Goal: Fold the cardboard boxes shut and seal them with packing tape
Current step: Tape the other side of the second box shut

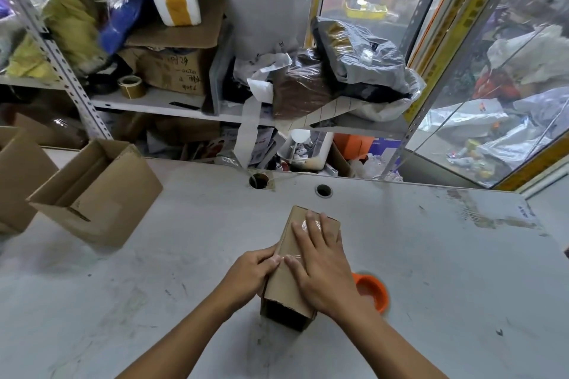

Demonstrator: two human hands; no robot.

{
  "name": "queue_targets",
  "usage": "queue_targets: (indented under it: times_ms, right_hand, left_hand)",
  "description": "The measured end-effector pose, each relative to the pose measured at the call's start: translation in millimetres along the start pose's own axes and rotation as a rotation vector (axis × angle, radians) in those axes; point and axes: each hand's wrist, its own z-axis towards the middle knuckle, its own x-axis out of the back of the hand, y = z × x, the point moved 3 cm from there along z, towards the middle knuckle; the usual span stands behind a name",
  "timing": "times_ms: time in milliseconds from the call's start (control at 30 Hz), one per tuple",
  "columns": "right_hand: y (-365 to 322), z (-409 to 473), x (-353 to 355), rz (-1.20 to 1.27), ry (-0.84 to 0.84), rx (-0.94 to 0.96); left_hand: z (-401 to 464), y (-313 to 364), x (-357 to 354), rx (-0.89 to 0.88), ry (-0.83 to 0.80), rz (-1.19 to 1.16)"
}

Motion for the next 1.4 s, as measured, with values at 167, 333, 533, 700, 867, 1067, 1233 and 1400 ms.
queue_targets:
  times_ms: [167, 333, 533, 700, 867, 1067, 1233, 1400]
  right_hand:
    - [-3, -1, 4, -0.003, -0.018, 0.006]
    - [-5, -2, 3, -0.017, -0.011, 0.011]
    - [14, -16, 30, 0.397, 0.124, 0.014]
    - [96, -73, 9, 0.284, 0.239, -0.475]
    - [118, -91, -43, -0.181, -0.179, -0.328]
    - [122, -69, -62, -0.121, -0.160, -0.296]
    - [133, -57, -38, 0.191, 0.035, -0.429]
    - [118, -49, 17, 0.692, 0.156, -0.459]
  left_hand:
    - [8, 10, -2, -0.019, -0.029, 0.038]
    - [12, 7, -5, -0.023, -0.006, 0.019]
    - [12, 26, 13, -0.112, -0.063, 0.338]
    - [21, 82, 16, -0.700, -0.154, 1.428]
    - [47, 100, -35, -1.089, -0.471, 1.861]
    - [49, 104, -27, -1.057, -0.249, 1.787]
    - [29, 74, 18, -0.502, 0.116, 1.687]
    - [16, 56, 13, -0.218, 0.284, 1.525]
